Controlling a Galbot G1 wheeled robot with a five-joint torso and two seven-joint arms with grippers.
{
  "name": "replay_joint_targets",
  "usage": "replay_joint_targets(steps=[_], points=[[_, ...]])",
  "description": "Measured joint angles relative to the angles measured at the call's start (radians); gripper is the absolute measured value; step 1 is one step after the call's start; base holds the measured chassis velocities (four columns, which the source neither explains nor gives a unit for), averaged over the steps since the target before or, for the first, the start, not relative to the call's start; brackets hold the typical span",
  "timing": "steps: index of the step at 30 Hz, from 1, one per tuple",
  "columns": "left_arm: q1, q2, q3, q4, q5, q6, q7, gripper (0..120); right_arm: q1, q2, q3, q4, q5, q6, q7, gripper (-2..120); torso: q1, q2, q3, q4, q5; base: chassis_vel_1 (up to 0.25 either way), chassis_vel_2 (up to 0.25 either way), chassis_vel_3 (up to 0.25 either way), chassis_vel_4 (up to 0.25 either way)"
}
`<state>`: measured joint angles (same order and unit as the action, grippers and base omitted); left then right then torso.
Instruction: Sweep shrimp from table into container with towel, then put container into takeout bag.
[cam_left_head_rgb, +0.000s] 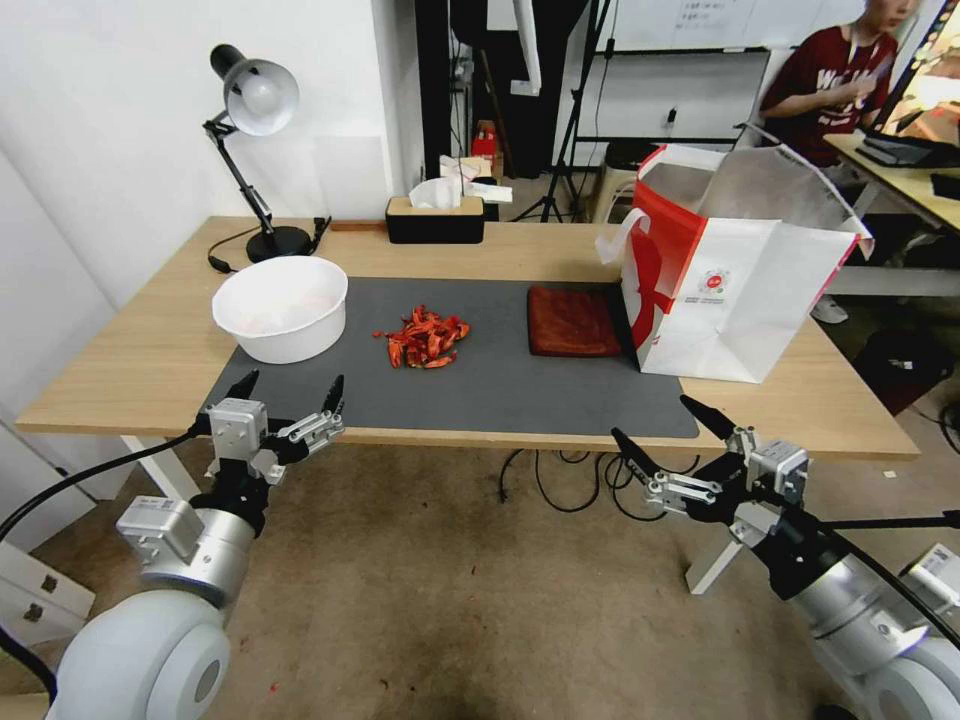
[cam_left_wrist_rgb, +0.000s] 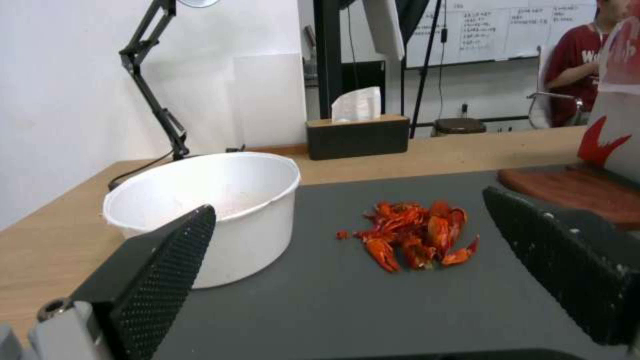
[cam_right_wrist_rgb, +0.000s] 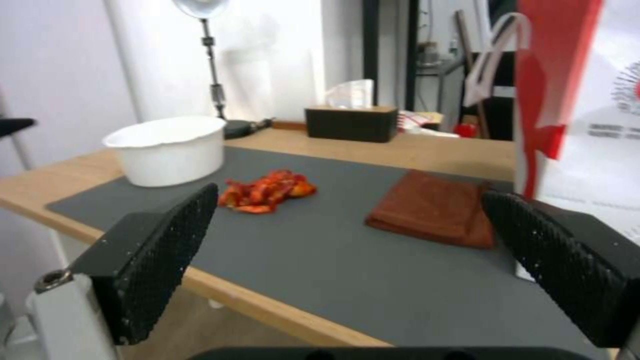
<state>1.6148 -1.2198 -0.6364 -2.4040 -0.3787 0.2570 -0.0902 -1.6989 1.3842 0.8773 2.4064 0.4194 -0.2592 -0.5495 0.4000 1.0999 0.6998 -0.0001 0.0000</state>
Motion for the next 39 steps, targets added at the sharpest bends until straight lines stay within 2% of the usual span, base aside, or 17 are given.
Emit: replay_joint_targets(steps=[17,20,25,28,29,32,33,34,36,37,39], points=[[-0.001,-0.003,0.001,0.011,0.016,0.001,-0.002,100,0.008,0.007,-0.019,-0.020,-0.043,0.002,0.063,100,0.000,0.000,0.000,0.0000,0.0000,0.000,0.000,0.000,0.000],[-0.005,-0.003,0.003,0.022,0.005,0.009,-0.042,100,0.010,0.006,-0.028,-0.025,-0.043,0.002,0.084,100,0.000,0.000,0.000,0.0001,0.0000,0.000,0.000,0.000,0.000],[-0.019,0.017,-0.010,0.034,-0.007,0.021,-0.053,100,0.012,0.008,-0.037,-0.030,-0.044,0.002,0.089,100,0.000,0.000,0.000,0.0001,0.0000,0.000,0.000,0.000,0.000],[-0.064,0.064,-0.038,0.056,-0.041,0.033,-0.016,100,0.015,0.003,-0.042,-0.035,-0.041,0.002,0.089,100,0.000,0.000,0.000,0.0002,0.0000,0.000,0.000,0.000,0.000],[-0.064,0.064,-0.038,0.056,-0.041,0.033,-0.016,100,0.015,0.003,-0.042,-0.035,-0.041,0.002,0.089,100,0.000,0.000,0.000,0.0002,0.0000,0.000,0.000,0.000,0.000],[-0.156,0.125,-0.058,0.107,-0.117,0.052,-0.009,100,0.015,0.000,-0.045,-0.038,-0.038,0.002,0.089,100,0.000,0.000,0.000,-0.0001,-0.0002,0.000,0.000,0.000,0.000],[-0.156,0.125,-0.058,0.107,-0.117,0.052,-0.009,100,0.015,0.000,-0.045,-0.038,-0.038,0.002,0.089,100,0.000,0.000,0.000,-0.0001,-0.0002,0.000,0.000,0.000,0.000],[-0.200,0.150,-0.059,0.136,-0.152,0.056,-0.009,100,0.014,0.000,-0.045,-0.040,-0.037,0.002,0.089,100,0.000,0.000,0.000,0.0001,-0.0004,0.000,0.000,0.000,0.000],[-0.266,0.193,-0.055,0.181,-0.211,0.059,-0.009,100,0.013,0.000,-0.046,-0.041,-0.037,0.003,0.090,100,0.000,0.000,0.000,-0.0002,0.0002,0.000,0.000,0.000,0.000],[-0.266,0.193,-0.055,0.181,-0.211,0.059,-0.009,100,0.013,0.000,-0.046,-0.041,-0.037,0.003,0.090,100,0.000,0.000,0.000,-0.0002,0.0002,0.000,0.000,0.000,0.000],[-0.333,0.237,-0.036,0.234,-0.256,0.064,-0.009,100,0.010,0.001,-0.046,-0.042,-0.037,0.003,0.090,100,0.000,0.000,0.000,-0.0001,-0.0004,0.000,0.000,0.000,0.000]])
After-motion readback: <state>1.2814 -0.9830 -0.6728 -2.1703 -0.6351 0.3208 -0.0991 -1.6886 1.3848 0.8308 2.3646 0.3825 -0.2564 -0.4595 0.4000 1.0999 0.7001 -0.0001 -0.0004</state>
